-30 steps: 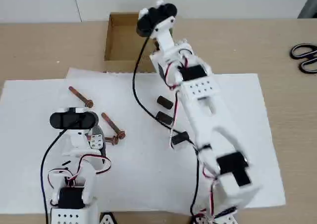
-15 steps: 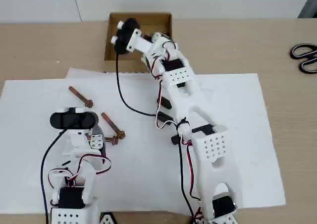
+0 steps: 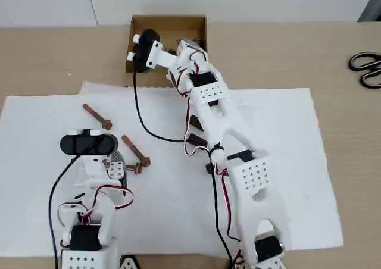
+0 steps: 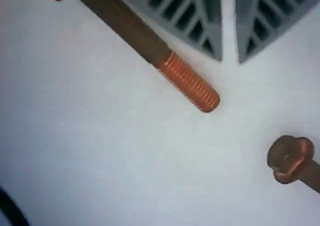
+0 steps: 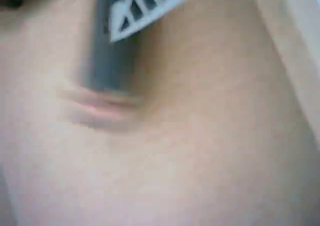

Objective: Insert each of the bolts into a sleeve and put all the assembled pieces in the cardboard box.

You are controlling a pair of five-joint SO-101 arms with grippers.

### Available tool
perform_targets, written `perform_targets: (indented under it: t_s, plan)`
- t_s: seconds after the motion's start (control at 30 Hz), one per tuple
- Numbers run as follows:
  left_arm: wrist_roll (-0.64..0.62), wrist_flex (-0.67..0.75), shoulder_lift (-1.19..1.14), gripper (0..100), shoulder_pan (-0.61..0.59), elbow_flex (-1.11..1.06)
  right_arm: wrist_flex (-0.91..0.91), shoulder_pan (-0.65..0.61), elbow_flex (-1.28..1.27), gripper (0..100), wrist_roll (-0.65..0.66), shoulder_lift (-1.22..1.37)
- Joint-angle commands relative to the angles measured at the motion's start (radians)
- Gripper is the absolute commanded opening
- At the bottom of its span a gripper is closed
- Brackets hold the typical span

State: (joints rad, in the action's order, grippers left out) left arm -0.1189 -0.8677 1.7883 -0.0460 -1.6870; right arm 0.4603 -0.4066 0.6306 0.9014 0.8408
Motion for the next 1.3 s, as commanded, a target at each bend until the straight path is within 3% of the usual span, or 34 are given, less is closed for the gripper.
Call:
perform_targets:
  t_s: [0.0, 0.23, 0.77, 1.03, 1.27]
  plan:
    - [0.002, 0.017, 0.009, 1, -0.008, 0.004, 0.01, -0.015, 0.066, 13.3, -0.006, -0.062]
    - [0.002, 0.017, 0.009, 1, -0.008, 0.004, 0.28, -0.062, 0.066, 0.4, -0.19, -0.231]
    - [0.002, 0.017, 0.009, 1, -0.008, 0.004, 0.892, -0.061, 0.066, 0.3, -0.741, -0.512]
    - [0.002, 0.008, 0.012, 1, -0.048, 0.004, 1.198, -0.059, 0.066, 0.4, -0.796, -0.61]
    - [0.006, 0.008, 0.012, 1, -0.078, 0.004, 1.222, -0.061, 0.026, 0.4, -0.884, -0.716]
